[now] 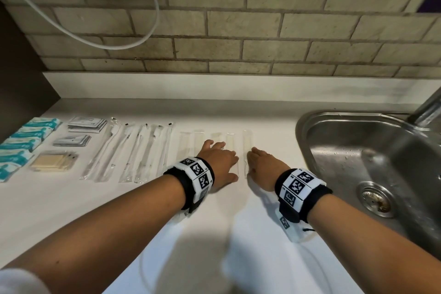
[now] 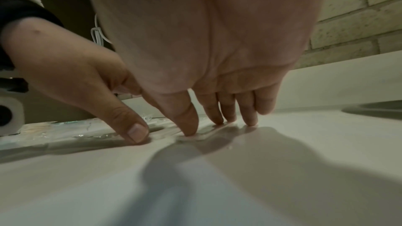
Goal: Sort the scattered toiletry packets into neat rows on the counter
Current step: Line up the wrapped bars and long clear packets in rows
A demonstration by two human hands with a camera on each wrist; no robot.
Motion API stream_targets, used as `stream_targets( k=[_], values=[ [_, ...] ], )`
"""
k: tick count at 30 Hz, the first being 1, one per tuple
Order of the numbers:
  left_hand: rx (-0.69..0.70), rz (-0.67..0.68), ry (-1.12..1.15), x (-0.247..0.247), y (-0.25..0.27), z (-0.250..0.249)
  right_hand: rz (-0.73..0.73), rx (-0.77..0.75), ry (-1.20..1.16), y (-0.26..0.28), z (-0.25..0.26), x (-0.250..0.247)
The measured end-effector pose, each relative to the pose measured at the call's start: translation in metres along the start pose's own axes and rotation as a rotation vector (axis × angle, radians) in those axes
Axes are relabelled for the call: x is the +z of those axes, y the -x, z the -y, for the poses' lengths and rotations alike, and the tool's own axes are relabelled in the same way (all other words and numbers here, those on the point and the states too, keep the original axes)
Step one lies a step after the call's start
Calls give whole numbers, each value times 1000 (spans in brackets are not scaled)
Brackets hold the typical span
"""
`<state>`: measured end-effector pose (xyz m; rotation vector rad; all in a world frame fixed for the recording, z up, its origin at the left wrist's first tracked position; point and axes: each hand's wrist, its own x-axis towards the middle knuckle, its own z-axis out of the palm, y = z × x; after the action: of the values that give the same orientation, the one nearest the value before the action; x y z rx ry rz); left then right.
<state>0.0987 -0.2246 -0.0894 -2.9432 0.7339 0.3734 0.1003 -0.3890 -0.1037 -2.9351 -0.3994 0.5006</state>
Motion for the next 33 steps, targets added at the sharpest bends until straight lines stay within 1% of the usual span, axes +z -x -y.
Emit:
stream_targets(
  k=[4,13,17,21,24,27,33],
  values=[
    [0,17,-1,-1,1,-1,27,-5,-8,1,-1,-2],
    [-1,22,-1,-3,2,-1,18,17,-21,0,0,-2],
    [-8,-4,55,-7,5,2,31,28,-46,-1,2,-6],
    [-73,-37,100,-11,14,17,-6,-44,-41,-5,7,-5],
    [-116,6,58,-10,21,31,-26,-90,-19,-2,18,-9],
    [-105,47,25,-5,25,35,-34,-119,27,-1,27,-10],
    [-92,29,12,1,26,34,3,-141,71,-4,31,-5]
  ],
)
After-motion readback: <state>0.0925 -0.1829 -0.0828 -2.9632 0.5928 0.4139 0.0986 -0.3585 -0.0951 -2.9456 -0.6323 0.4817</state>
